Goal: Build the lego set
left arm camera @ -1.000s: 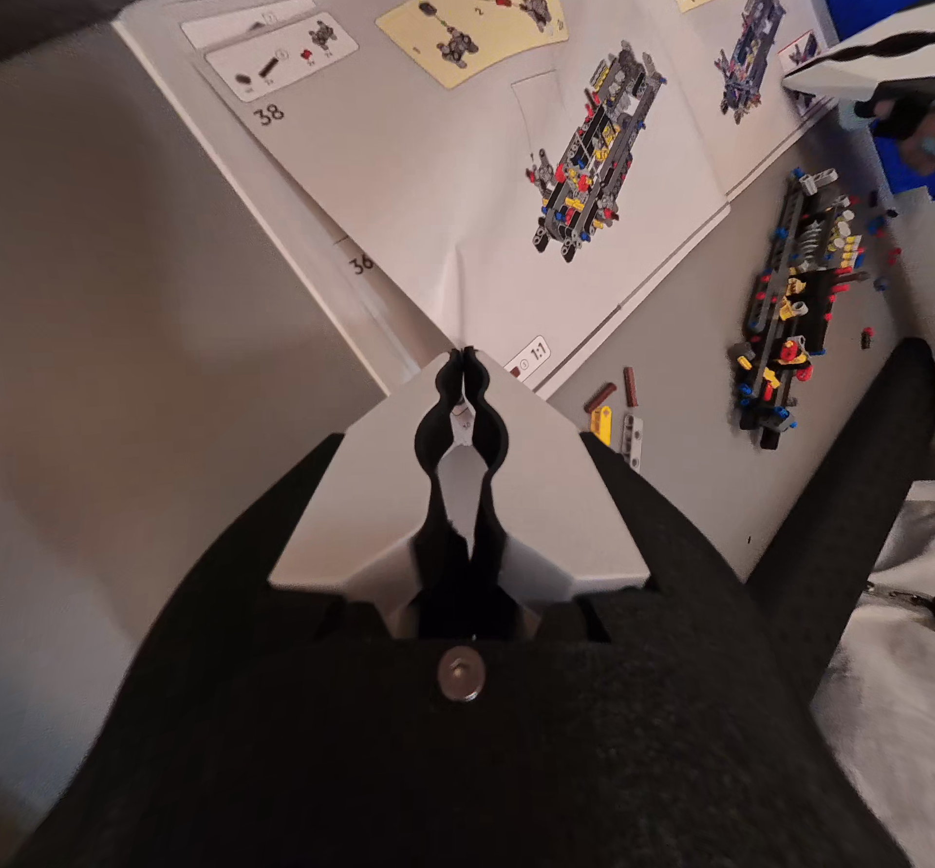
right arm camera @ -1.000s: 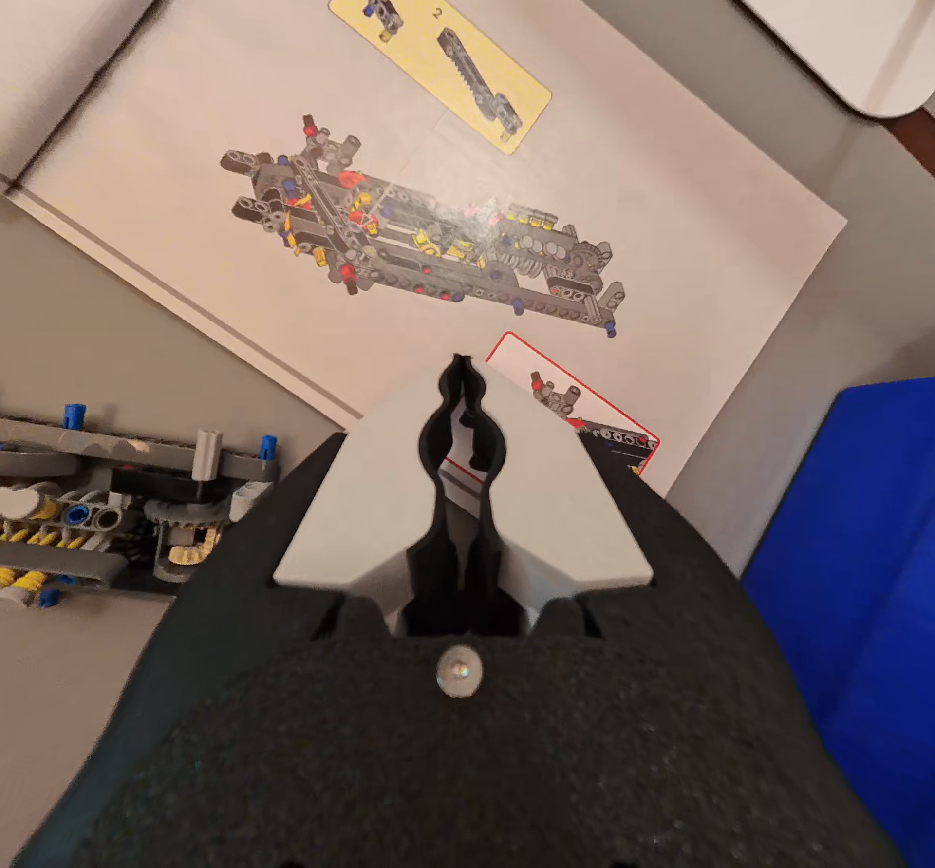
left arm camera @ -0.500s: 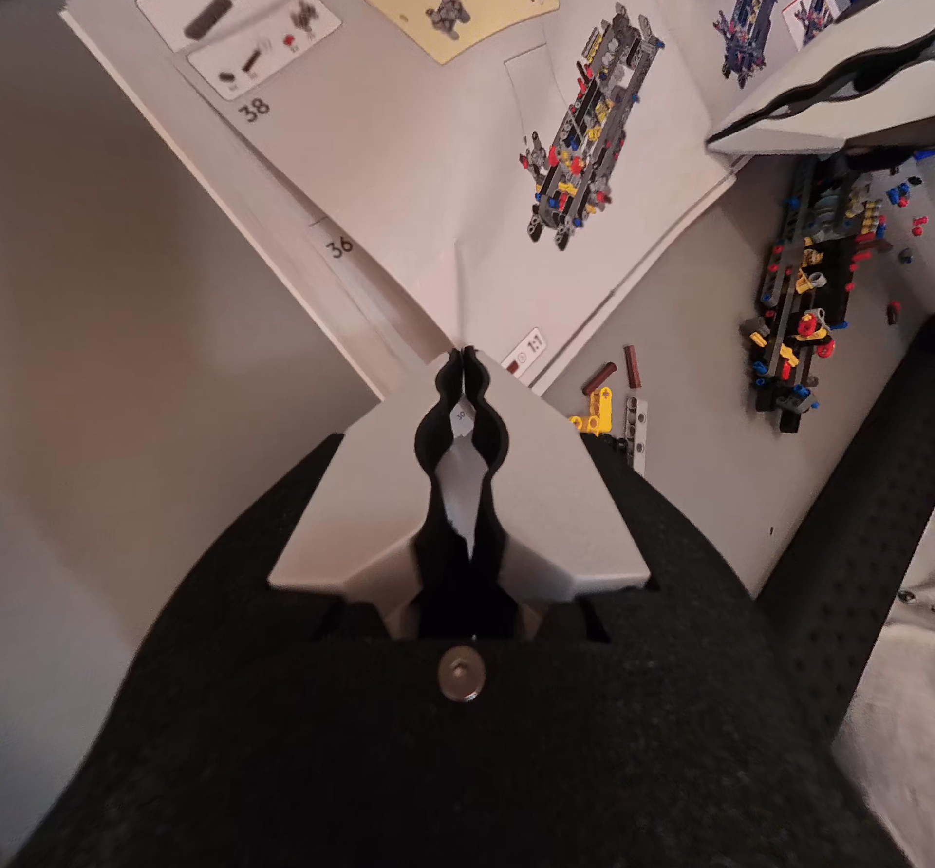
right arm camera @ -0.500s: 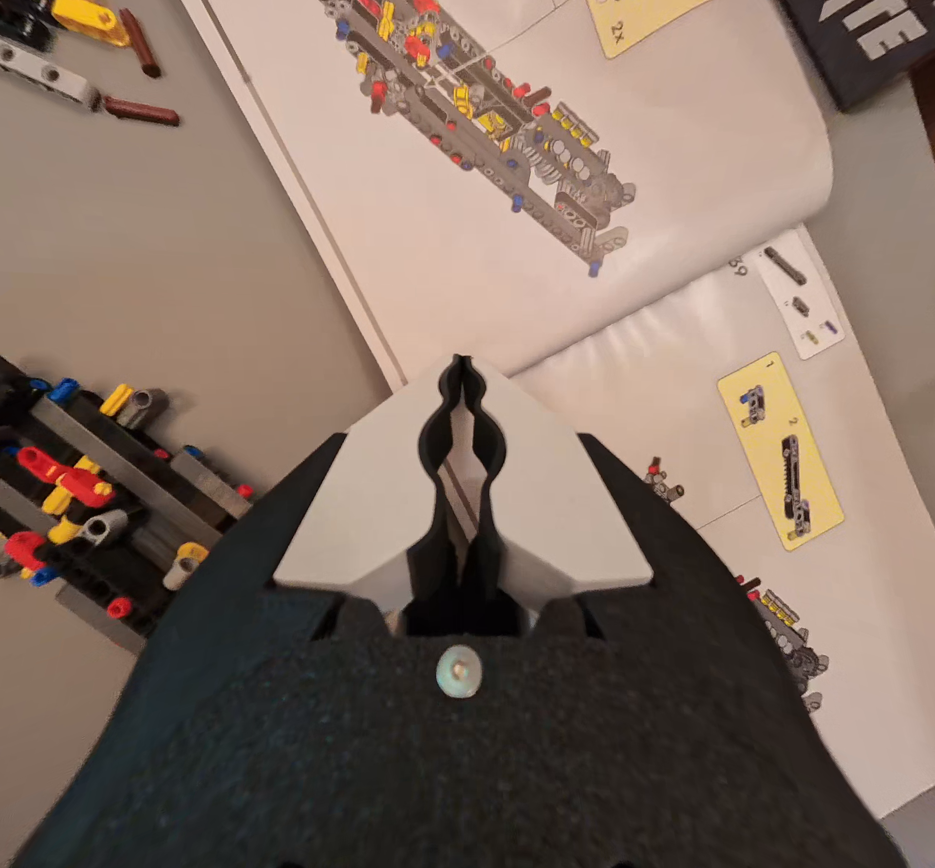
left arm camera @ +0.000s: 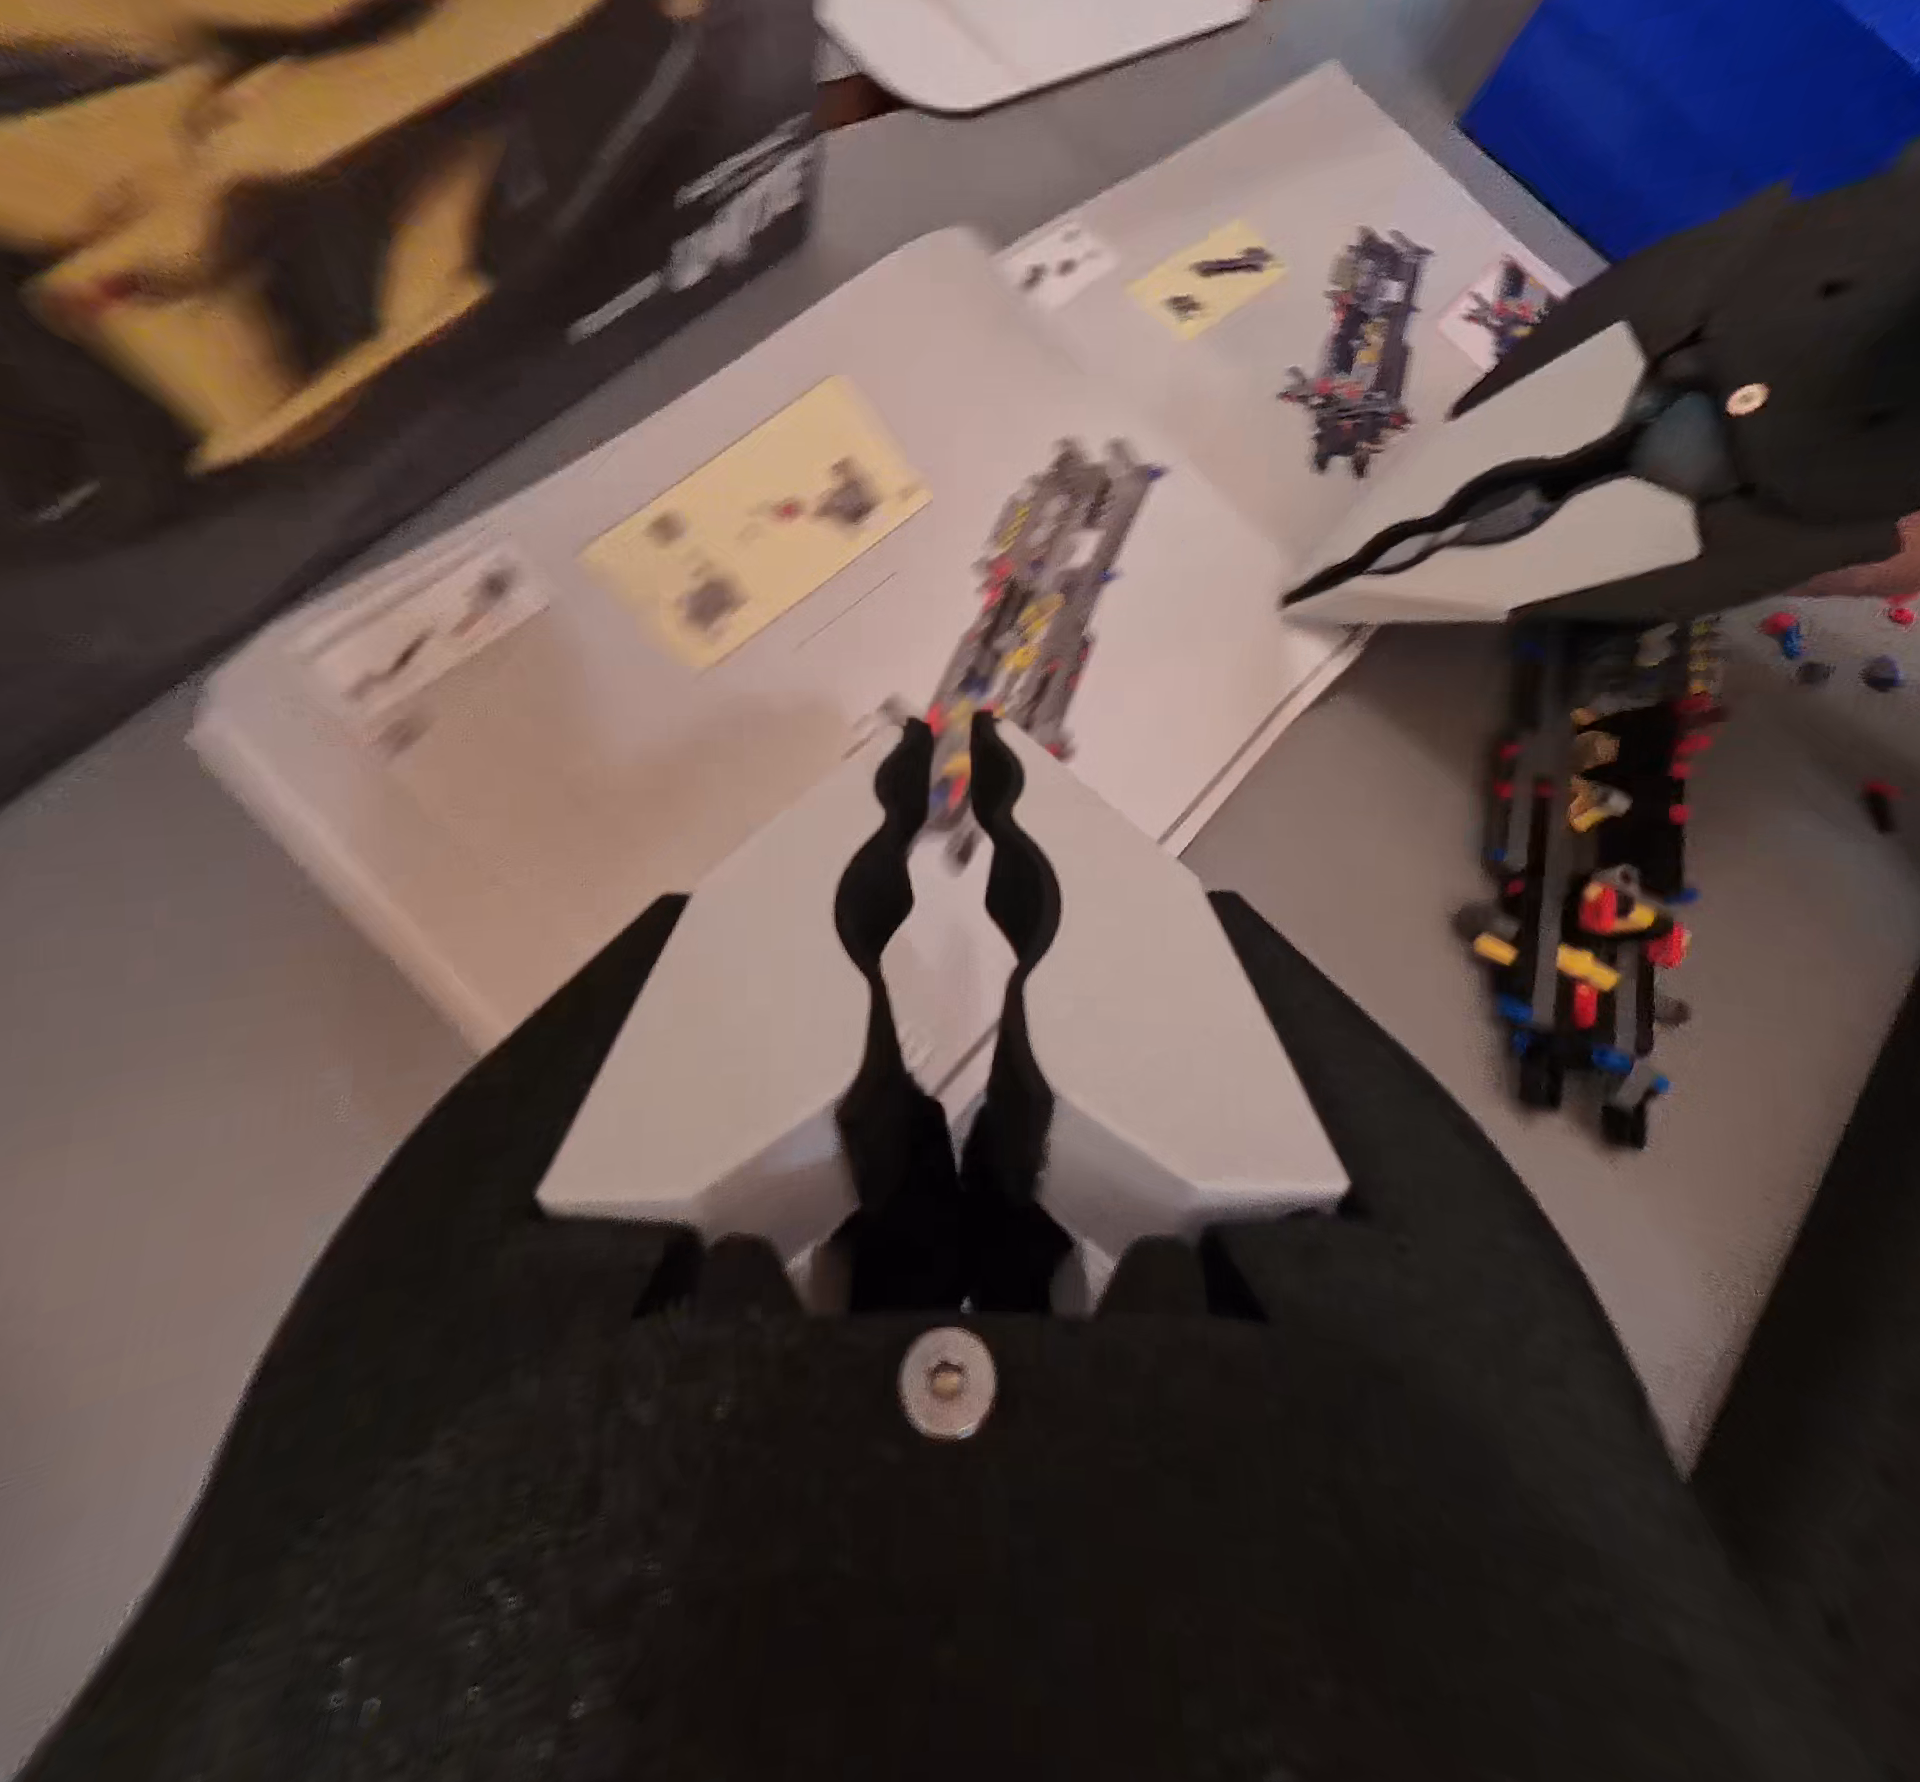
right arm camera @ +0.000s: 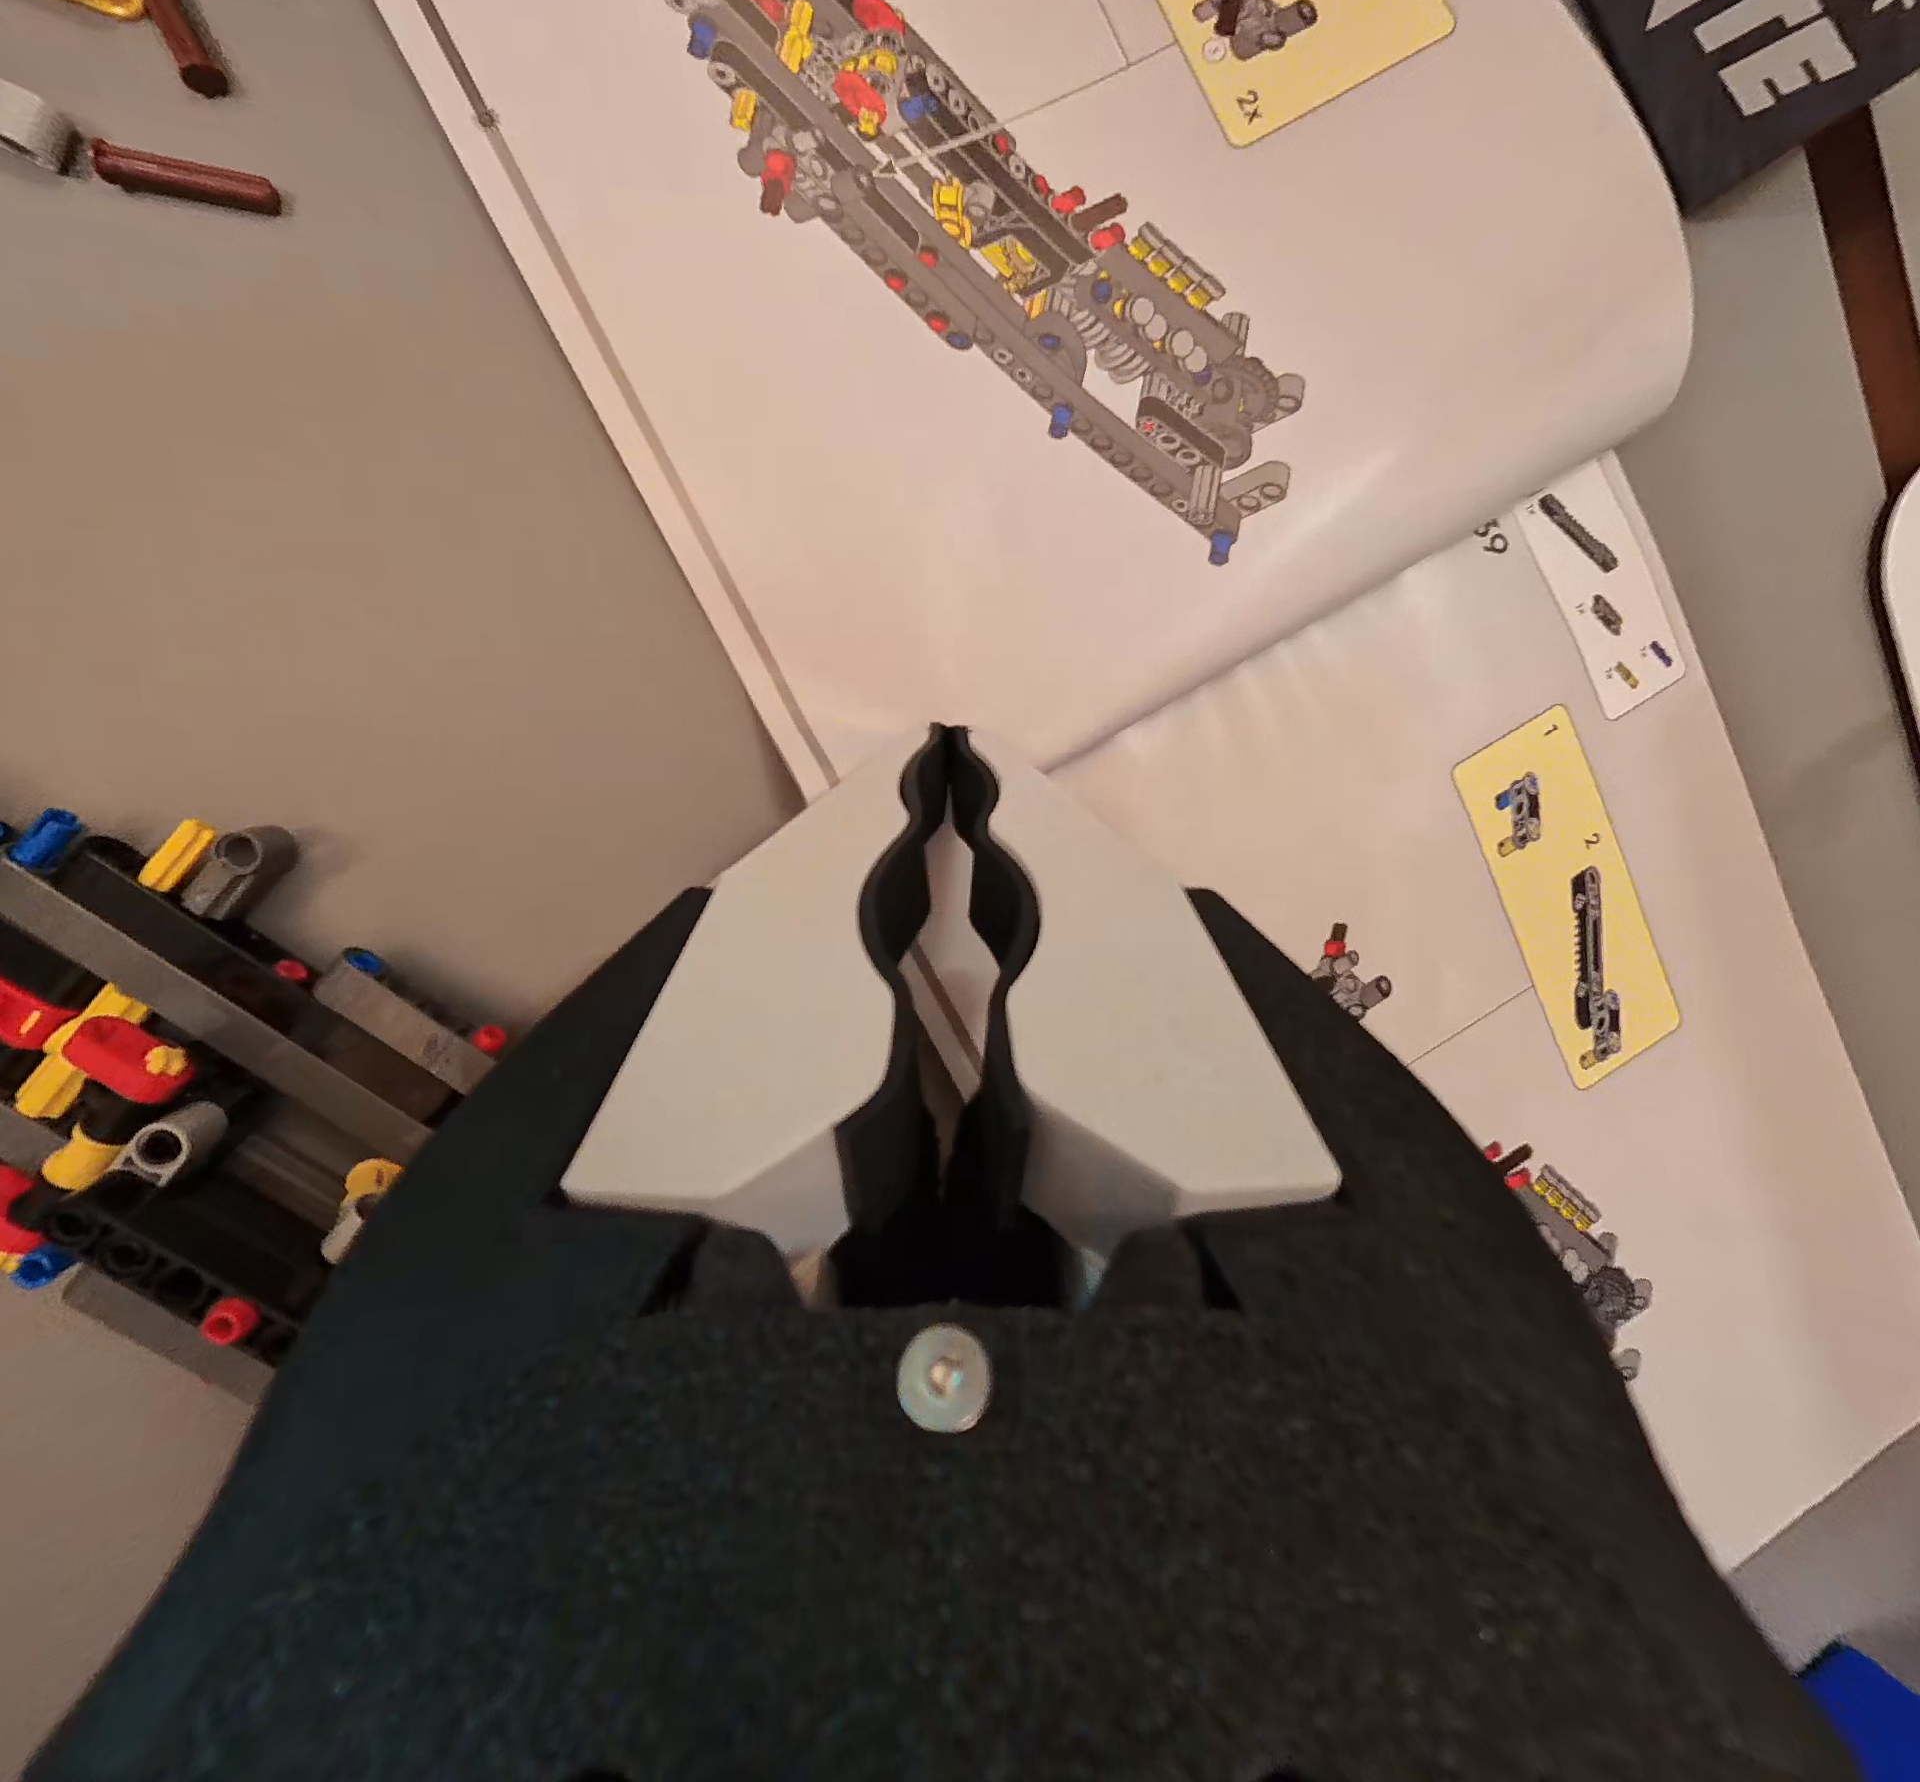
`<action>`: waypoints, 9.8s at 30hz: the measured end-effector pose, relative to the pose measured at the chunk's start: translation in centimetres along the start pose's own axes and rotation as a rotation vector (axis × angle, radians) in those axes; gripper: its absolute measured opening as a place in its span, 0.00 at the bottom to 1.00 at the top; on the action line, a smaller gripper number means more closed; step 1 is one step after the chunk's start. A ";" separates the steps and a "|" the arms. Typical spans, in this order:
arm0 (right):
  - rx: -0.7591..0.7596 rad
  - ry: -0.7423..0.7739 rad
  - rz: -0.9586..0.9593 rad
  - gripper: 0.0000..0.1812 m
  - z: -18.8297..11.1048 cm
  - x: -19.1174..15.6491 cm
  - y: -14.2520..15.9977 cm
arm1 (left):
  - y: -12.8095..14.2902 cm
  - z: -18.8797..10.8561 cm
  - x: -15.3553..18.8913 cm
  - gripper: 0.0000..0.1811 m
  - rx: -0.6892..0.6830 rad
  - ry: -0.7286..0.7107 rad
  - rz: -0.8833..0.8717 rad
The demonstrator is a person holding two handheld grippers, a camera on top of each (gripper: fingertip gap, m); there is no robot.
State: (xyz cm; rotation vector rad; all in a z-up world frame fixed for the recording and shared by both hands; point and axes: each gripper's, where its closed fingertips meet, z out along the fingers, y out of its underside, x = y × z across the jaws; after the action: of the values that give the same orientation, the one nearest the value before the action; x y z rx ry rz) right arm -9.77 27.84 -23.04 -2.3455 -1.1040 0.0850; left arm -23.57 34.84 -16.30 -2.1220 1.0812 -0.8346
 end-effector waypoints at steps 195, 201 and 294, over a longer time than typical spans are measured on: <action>0.192 -0.092 0.009 0.06 -4.3 -12.9 2.3 | 12.6 -4.8 18.3 0.02 -0.288 0.322 0.600; 0.351 -0.087 0.171 0.10 -8.8 -11.5 3.5 | 12.6 0.3 23.8 0.02 -0.346 0.436 0.574; 0.635 -0.022 0.458 0.09 -12.8 -7.3 8.3 | 3.6 2.5 14.6 0.10 -0.050 -0.012 0.368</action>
State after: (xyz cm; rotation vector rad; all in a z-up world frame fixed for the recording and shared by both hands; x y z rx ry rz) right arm -5.31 12.53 -17.48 -1.9569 -0.4283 0.5441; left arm -16.50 21.34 -16.73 -1.8796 1.4418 -0.6226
